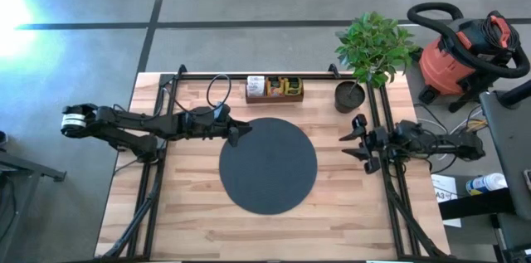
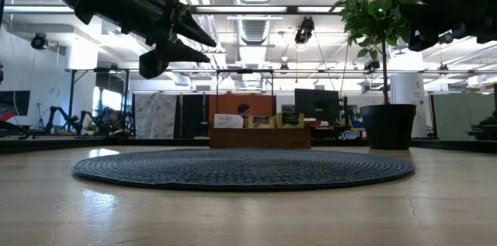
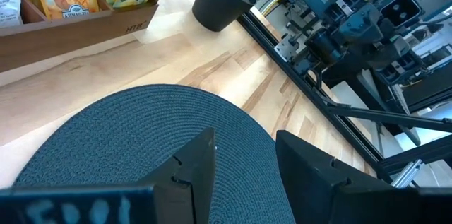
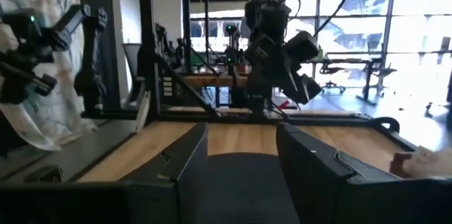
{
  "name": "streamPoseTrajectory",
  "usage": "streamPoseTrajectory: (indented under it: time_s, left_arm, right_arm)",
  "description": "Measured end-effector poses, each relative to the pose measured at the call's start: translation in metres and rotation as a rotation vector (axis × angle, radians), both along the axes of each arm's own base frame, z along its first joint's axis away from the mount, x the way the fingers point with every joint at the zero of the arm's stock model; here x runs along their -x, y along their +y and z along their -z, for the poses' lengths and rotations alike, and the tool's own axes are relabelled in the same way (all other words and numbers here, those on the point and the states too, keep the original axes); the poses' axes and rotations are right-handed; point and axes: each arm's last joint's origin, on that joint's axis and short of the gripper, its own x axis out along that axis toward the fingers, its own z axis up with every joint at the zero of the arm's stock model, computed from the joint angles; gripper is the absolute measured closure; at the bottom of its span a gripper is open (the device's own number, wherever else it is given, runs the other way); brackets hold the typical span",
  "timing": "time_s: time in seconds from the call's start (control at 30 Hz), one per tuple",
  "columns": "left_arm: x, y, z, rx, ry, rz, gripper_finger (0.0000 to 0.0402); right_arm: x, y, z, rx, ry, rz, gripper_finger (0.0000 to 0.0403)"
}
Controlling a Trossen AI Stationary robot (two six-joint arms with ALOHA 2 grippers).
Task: Pick & Place Tea
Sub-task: Return to Home Position
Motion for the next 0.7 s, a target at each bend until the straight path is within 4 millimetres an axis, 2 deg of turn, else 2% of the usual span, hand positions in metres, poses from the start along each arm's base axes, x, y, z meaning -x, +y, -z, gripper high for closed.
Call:
streamPoseTrajectory:
  time_s: [0.6,0.7]
  left_arm:
    - [0.0000,-0.0001,0.0000,0.000,0.000,0.000,0.0257]
    - [0.0048,-0.0008,-0.0036,0.000,-0.006,0.001,0.0257]
  right_arm:
    - [-0.0001,0.0000,0.0000,0.009,0.000,0.003,0.0236]
    - [-0.0002,0.0000,0.0001,0.009,0.000,0.003,0.0236]
